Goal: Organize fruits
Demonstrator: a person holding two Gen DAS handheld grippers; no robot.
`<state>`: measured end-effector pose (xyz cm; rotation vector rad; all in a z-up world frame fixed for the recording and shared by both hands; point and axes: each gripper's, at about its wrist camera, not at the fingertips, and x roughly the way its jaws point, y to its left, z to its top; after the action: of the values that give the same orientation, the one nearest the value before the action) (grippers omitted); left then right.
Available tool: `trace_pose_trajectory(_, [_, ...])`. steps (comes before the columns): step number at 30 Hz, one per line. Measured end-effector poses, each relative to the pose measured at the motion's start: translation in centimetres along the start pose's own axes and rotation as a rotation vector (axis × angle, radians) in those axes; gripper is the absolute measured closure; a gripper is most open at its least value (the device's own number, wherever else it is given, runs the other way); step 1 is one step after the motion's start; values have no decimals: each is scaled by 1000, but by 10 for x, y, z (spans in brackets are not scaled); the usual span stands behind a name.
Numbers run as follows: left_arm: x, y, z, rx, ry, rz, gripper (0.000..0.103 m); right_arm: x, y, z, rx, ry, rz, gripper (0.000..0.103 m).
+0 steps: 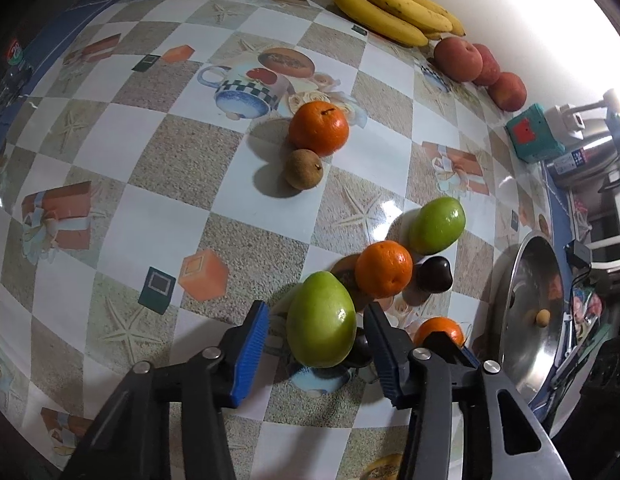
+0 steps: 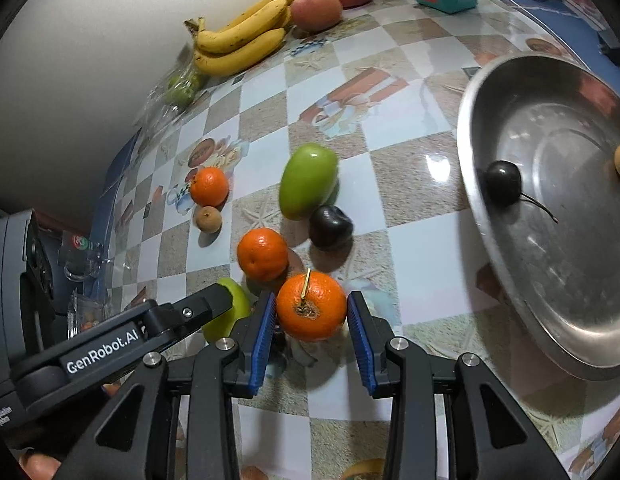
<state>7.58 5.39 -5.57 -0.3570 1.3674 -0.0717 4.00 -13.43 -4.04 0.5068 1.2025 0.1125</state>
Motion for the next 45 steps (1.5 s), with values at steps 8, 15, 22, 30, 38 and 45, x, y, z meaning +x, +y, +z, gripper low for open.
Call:
trace_pose_trajectory(8, [5, -3, -2, 9, 11, 9, 62, -2, -10, 1, 34, 2, 4, 65])
trace_pose_trajectory(15, [-1, 2, 0, -13, -8, 6, 62, -3, -11, 1, 38, 2, 14, 65])
trace_pose_trajectory(22, [-16, 1, 3, -20, -60, -8, 62, -10, -13, 1, 41, -9, 31, 65])
trace_pose_trajectory(30, [-34, -1, 6, -24, -128, -40, 62, -24, -19, 3, 52, -35, 32, 65])
trace_pose_trajectory(38, [-46, -10, 5, -1, -175, -62, 62, -43, -35, 8, 75, -81, 2, 65])
trace_pose_trajectory(45, [-46, -22, 1, 29, -184, -68, 62, -60, -55, 13, 118, -126, -26, 65])
